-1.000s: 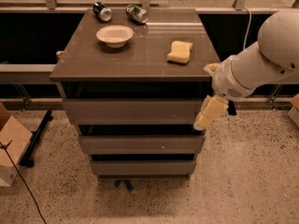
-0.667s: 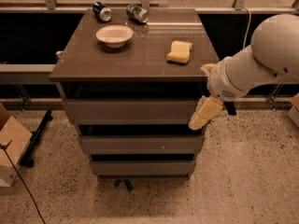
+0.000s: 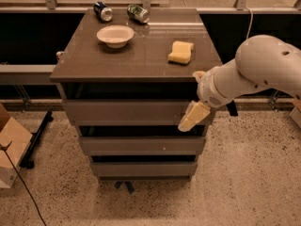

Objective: Open top drawer

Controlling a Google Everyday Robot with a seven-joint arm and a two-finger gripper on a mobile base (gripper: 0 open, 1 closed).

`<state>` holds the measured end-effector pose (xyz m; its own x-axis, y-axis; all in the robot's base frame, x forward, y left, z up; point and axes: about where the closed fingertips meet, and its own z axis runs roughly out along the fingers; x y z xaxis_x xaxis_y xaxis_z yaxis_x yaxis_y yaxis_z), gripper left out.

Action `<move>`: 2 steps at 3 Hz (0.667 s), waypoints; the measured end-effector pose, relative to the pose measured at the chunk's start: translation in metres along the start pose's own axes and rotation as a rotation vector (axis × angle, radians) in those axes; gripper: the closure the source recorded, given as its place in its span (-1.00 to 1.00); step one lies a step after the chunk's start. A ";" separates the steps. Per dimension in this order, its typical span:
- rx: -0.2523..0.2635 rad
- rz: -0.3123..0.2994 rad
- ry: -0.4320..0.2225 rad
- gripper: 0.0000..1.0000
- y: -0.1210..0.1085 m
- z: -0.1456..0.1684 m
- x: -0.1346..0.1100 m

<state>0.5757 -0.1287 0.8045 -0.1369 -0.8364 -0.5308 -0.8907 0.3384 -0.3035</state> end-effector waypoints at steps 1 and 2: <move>-0.025 0.037 -0.014 -1.00 0.004 0.025 0.009; -0.050 0.069 -0.019 -1.00 0.008 0.047 0.018</move>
Offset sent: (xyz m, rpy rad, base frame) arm 0.0179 0.0088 -0.0764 0.0814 0.1053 -0.0415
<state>0.5866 -0.1210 0.7559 -0.1912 -0.8031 -0.5643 -0.9001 0.3728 -0.2255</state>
